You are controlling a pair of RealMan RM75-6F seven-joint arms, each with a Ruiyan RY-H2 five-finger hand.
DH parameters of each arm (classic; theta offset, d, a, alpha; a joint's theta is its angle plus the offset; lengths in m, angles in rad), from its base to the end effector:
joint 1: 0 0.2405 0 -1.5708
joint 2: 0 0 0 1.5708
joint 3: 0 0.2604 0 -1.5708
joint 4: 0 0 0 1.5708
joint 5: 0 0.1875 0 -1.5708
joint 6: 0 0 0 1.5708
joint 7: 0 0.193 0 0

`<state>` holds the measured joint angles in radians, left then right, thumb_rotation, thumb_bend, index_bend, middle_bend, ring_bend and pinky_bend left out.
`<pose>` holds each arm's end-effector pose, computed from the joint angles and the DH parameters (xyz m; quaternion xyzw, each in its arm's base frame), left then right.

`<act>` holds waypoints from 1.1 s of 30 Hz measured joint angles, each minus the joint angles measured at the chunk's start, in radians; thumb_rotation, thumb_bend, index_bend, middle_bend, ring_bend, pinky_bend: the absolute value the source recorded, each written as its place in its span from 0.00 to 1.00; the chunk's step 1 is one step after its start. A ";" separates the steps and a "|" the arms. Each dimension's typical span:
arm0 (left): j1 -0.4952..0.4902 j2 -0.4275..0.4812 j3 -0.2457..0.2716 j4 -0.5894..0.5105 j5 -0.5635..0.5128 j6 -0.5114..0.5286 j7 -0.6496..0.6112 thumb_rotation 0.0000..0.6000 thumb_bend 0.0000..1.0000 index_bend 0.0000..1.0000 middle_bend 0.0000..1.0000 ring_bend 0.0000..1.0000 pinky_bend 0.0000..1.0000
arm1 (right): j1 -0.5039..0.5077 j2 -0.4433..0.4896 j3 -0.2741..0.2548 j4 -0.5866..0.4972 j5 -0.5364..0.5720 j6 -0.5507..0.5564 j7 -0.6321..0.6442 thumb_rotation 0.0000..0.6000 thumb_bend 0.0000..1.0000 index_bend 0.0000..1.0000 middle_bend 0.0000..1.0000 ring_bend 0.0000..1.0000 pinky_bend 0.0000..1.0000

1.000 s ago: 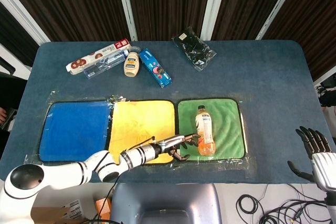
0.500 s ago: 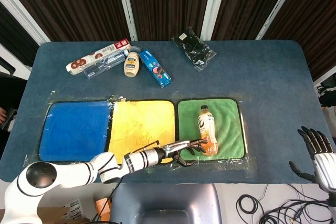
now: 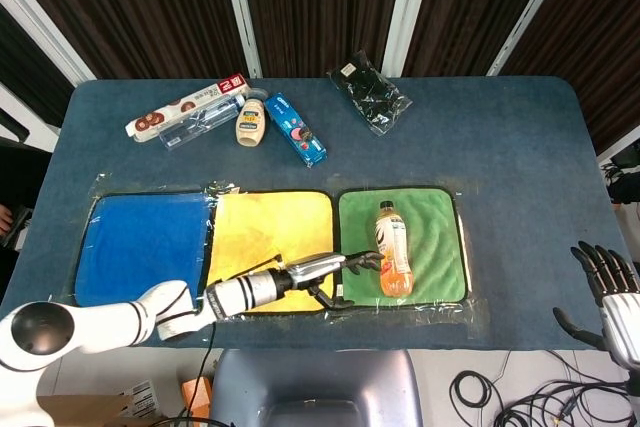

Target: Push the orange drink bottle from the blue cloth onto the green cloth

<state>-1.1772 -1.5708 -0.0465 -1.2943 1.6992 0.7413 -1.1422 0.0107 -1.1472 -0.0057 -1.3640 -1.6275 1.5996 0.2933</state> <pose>0.0048 0.3641 -0.0750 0.7331 0.5597 0.3848 0.0355 -0.3342 -0.1952 0.1931 0.5952 -0.3917 0.4264 0.5572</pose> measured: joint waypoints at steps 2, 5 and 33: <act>0.040 0.072 0.007 -0.054 -0.025 0.027 0.129 1.00 0.37 0.02 0.08 0.07 0.16 | 0.003 -0.003 0.000 -0.005 0.001 -0.008 -0.018 1.00 0.21 0.00 0.05 0.00 0.07; 0.117 0.197 0.026 -0.140 -0.062 0.080 0.321 1.00 0.37 0.01 0.05 0.04 0.16 | 0.007 -0.009 0.001 -0.015 0.002 -0.019 -0.047 1.00 0.21 0.00 0.05 0.00 0.07; 0.960 0.294 0.176 0.044 -0.130 0.904 0.998 1.00 0.32 0.00 0.00 0.00 0.06 | 0.029 -0.057 0.004 -0.069 0.038 -0.089 -0.239 1.00 0.21 0.00 0.05 0.00 0.07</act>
<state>-0.2177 -1.2773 0.1293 -1.2503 1.5695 1.6451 -0.1437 0.0398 -1.2047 -0.0019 -1.4331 -1.5893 1.5101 0.0539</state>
